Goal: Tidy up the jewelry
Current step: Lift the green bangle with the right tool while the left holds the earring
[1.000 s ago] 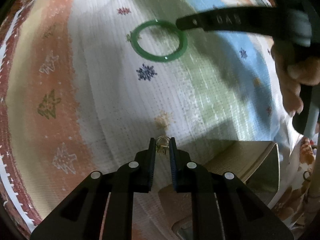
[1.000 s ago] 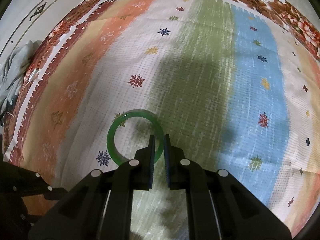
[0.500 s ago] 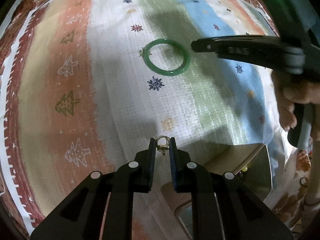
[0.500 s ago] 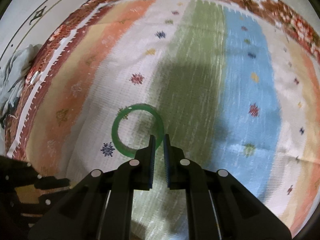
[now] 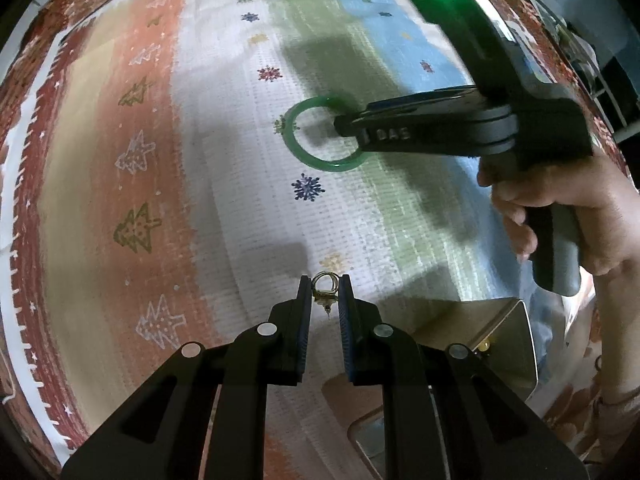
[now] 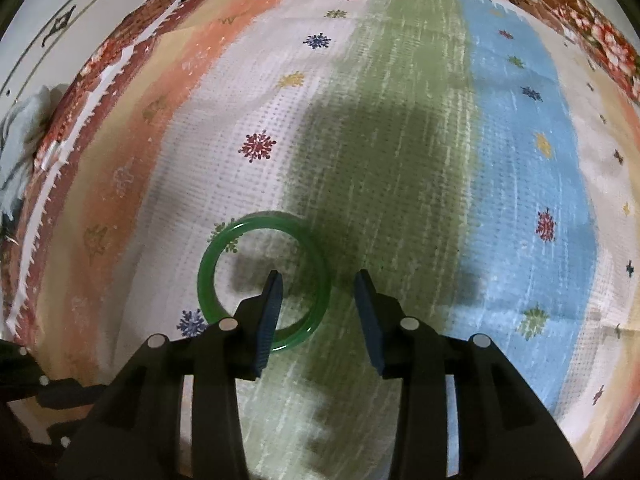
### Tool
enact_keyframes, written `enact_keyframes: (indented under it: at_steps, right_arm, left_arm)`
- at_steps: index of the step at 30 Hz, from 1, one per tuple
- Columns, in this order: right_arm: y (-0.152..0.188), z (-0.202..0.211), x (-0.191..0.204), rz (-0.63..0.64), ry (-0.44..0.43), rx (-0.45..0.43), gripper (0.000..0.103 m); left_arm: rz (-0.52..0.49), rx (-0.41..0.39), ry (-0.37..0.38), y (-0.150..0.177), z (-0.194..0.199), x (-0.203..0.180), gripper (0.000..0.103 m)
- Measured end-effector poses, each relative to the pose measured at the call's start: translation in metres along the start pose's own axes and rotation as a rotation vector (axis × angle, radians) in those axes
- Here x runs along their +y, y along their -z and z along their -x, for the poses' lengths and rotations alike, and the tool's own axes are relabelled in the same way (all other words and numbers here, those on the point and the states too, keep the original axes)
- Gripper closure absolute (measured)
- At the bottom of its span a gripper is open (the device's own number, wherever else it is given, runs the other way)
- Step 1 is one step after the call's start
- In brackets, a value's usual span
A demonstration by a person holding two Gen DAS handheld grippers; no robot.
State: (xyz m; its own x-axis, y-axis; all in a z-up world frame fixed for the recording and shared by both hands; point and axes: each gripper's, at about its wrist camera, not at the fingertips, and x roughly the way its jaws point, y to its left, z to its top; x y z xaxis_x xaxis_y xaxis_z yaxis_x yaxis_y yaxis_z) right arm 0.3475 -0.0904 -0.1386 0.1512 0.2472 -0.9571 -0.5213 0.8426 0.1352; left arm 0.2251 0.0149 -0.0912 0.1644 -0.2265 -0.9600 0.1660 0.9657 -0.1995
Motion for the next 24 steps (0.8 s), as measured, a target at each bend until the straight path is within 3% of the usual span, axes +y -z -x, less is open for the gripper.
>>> enact_keyframes:
  at_steps: [1, 3, 9, 17, 24]
  right_arm:
    - [0.0, 0.0, 0.001, 0.007, 0.01, -0.002, 0.088]
    - [0.0, -0.001, 0.004, 0.015, 0.005, 0.003, 0.092]
    - [0.007, 0.005, 0.01, 0.053, 0.049, -0.012, 0.094]
    - [0.017, 0.043, 0.018, 0.086, 0.113, -0.073, 0.093]
    - [0.038, 0.07, 0.02, 0.077, 0.118, -0.126, 0.093]
  left_arm:
    - [-0.003, -0.002, -0.002, -0.001, 0.0, -0.002, 0.09]
    - [-0.01, -0.01, -0.018, 0.0, 0.003, -0.006, 0.09]
    - [-0.024, -0.028, -0.024, 0.002, 0.01, -0.014, 0.09]
    - [-0.029, -0.067, -0.027, 0.007, 0.025, -0.018, 0.09]
    - [-0.046, -0.103, -0.066, 0.012, 0.031, -0.024, 0.09]
